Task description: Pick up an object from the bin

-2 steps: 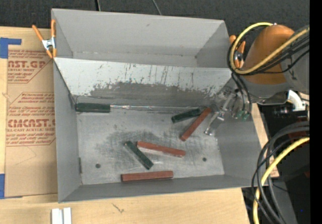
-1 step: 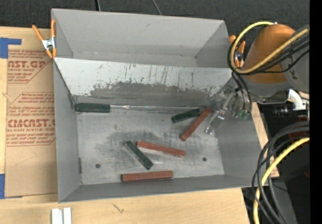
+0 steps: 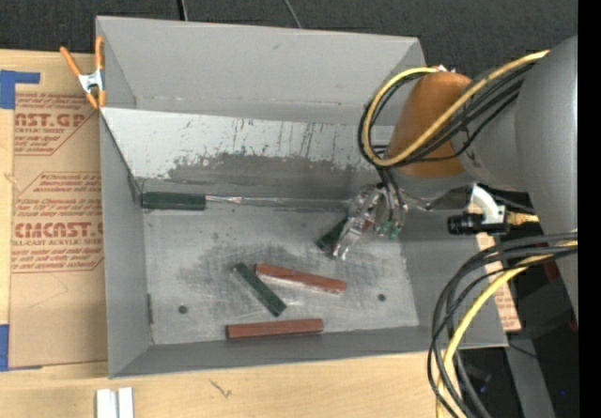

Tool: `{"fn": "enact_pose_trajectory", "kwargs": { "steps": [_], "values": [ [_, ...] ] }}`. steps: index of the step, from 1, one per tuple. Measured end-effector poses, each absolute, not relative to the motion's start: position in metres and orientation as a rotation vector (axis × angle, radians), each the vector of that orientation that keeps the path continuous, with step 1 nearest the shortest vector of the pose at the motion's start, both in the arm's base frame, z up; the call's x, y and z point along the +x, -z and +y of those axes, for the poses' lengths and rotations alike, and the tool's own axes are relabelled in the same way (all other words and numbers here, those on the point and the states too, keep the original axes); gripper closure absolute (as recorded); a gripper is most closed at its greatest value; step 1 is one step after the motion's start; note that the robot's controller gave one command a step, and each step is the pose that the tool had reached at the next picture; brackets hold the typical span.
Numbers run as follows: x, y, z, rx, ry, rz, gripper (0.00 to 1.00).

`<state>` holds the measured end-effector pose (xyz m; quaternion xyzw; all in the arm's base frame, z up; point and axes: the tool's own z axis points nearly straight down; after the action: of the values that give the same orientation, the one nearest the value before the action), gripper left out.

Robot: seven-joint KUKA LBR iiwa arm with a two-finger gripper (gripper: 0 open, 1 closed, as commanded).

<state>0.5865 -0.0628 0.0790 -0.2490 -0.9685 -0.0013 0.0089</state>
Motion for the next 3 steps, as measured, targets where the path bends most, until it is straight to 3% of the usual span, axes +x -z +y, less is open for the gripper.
{"fn": "enact_pose_trajectory", "kwargs": {
  "steps": [2,3],
  "values": [
    [0.582,-0.081,-0.059,-0.745,0.005,-3.032,1.00],
    [0.584,-0.116,-0.056,-0.740,0.001,-3.054,1.00]
  ]
}}
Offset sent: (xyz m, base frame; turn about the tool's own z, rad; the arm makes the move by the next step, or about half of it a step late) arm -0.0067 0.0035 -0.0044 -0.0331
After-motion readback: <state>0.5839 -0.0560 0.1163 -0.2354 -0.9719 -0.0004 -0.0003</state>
